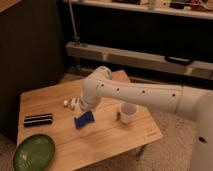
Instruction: Place the white sponge in the ceramic cup
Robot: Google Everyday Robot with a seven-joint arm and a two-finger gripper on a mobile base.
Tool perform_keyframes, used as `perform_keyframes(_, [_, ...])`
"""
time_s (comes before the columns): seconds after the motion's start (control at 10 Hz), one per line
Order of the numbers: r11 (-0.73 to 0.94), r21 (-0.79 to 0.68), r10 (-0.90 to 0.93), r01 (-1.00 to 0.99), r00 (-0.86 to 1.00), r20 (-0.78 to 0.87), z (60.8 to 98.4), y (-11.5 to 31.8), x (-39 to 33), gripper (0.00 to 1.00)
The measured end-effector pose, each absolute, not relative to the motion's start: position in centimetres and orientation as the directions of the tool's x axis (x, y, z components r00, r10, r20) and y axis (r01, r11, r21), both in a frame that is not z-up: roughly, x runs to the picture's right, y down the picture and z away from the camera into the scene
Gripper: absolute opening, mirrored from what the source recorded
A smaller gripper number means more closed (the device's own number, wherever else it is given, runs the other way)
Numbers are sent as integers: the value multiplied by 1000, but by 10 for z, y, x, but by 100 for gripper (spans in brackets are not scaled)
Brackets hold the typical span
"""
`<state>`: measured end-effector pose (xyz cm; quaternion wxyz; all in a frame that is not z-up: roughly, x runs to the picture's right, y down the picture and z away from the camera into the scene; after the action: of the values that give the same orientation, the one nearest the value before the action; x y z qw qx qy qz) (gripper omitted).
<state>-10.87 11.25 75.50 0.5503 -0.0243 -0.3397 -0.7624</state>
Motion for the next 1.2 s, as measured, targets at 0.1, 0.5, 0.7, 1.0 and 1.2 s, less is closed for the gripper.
perform_keyframes(0.1, [-114,467,-827,877,-344,444,765,112,-114,80])
perform_keyframes(0.5, [-37,420,-829,907,-262,493,779,109,-123,80])
perform_keyframes(0.7, [-38,400,-830,916,-251,497,781,110,-122,80])
perform_keyframes(1.0, [147,263,-833,953,-25,553,806,123,-111,80])
perform_keyframes(1.2, [219,225,-822,949,55,567,818,129,-113,80])
